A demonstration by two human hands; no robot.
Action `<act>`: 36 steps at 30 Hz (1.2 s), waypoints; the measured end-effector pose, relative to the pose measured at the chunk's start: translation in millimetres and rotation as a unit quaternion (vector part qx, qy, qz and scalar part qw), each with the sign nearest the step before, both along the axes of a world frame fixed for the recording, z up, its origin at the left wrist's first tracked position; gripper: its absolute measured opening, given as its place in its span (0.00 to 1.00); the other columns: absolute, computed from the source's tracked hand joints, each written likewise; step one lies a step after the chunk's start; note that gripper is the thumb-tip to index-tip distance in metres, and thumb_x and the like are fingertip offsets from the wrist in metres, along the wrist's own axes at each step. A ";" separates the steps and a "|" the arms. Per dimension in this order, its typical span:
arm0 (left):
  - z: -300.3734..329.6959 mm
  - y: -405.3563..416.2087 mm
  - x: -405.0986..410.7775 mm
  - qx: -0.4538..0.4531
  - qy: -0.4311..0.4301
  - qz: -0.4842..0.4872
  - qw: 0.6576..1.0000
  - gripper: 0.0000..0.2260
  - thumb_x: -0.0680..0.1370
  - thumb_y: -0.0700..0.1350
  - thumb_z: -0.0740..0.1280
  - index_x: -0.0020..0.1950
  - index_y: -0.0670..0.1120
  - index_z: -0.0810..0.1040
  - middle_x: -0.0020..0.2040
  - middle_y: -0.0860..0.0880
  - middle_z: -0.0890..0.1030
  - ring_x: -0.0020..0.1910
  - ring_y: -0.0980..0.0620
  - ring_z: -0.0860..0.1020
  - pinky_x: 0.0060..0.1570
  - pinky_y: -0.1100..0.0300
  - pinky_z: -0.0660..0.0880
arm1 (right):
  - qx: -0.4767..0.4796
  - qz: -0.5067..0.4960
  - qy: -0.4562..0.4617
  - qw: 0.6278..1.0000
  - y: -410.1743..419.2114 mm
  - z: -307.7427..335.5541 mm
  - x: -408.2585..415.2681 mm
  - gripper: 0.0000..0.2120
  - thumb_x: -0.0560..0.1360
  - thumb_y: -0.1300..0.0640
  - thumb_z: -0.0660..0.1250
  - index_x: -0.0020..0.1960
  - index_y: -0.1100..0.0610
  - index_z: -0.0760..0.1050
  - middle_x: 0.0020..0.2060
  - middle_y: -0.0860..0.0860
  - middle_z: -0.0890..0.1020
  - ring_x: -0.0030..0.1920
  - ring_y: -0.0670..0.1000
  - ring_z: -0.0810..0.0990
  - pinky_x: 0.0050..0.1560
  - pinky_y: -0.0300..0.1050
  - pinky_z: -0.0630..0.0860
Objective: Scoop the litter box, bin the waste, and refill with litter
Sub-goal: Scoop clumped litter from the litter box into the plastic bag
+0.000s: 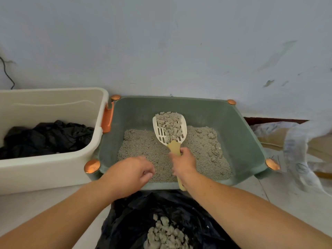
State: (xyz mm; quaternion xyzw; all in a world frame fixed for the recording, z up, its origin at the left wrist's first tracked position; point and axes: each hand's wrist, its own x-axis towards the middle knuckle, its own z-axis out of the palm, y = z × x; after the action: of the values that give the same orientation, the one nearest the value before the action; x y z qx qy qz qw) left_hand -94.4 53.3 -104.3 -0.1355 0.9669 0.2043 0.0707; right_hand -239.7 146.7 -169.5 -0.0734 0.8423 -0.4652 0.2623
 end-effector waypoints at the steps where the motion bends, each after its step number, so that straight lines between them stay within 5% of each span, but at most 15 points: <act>1: -0.2 0.0 -0.1 0.000 0.000 -0.001 1.000 0.10 0.79 0.49 0.60 0.56 0.53 0.78 0.54 0.54 0.77 0.52 0.54 0.77 0.55 0.57 0.74 | 0.000 -0.001 0.001 1.000 0.4 -0.6 -0.7 0.12 0.77 0.54 0.64 0.58 0.54 0.69 0.45 0.52 0.78 0.36 0.49 0.75 0.35 0.45 0.77; 8: -0.1 -0.5 -0.3 0.001 0.000 -0.003 1.000 0.10 0.79 0.49 0.60 0.56 0.53 0.78 0.54 0.54 0.77 0.51 0.55 0.76 0.55 0.57 0.74 | 0.004 0.018 0.014 1.000 5.2 0.3 -3.9 0.12 0.77 0.54 0.64 0.59 0.53 0.68 0.41 0.48 0.75 0.38 0.49 0.76 0.43 0.50 0.80; 15: 1.0 -0.2 -0.3 0.001 -0.001 -0.005 1.000 0.10 0.79 0.49 0.60 0.57 0.53 0.78 0.54 0.55 0.77 0.51 0.55 0.76 0.55 0.58 0.74 | -0.037 0.012 0.008 0.999 11.4 -0.1 -1.4 0.11 0.78 0.53 0.63 0.59 0.53 0.68 0.44 0.51 0.77 0.31 0.47 0.72 0.25 0.37 0.70; 23: 3.9 0.6 -1.0 0.002 0.005 0.000 1.000 0.10 0.79 0.48 0.60 0.57 0.52 0.79 0.53 0.55 0.77 0.51 0.56 0.75 0.52 0.65 0.71 | -0.039 0.046 0.027 0.998 16.2 0.7 2.7 0.08 0.77 0.52 0.63 0.55 0.51 0.68 0.44 0.52 0.78 0.35 0.49 0.73 0.36 0.46 0.74; 36: 17.9 2.3 0.9 -0.033 -0.029 0.005 0.999 0.11 0.79 0.48 0.59 0.58 0.52 0.78 0.56 0.52 0.76 0.53 0.53 0.76 0.56 0.57 0.73 | 0.131 0.182 -0.003 0.975 30.6 25.3 -8.9 0.17 0.78 0.53 0.62 0.65 0.57 0.67 0.37 0.51 0.74 0.28 0.48 0.72 0.27 0.40 0.70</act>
State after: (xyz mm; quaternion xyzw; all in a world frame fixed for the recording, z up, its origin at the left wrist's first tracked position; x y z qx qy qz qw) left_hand -93.5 55.5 -86.4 -0.1481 0.9701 0.1682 0.0931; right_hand -248.6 177.3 -144.3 -0.1893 0.8676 -0.2957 0.3522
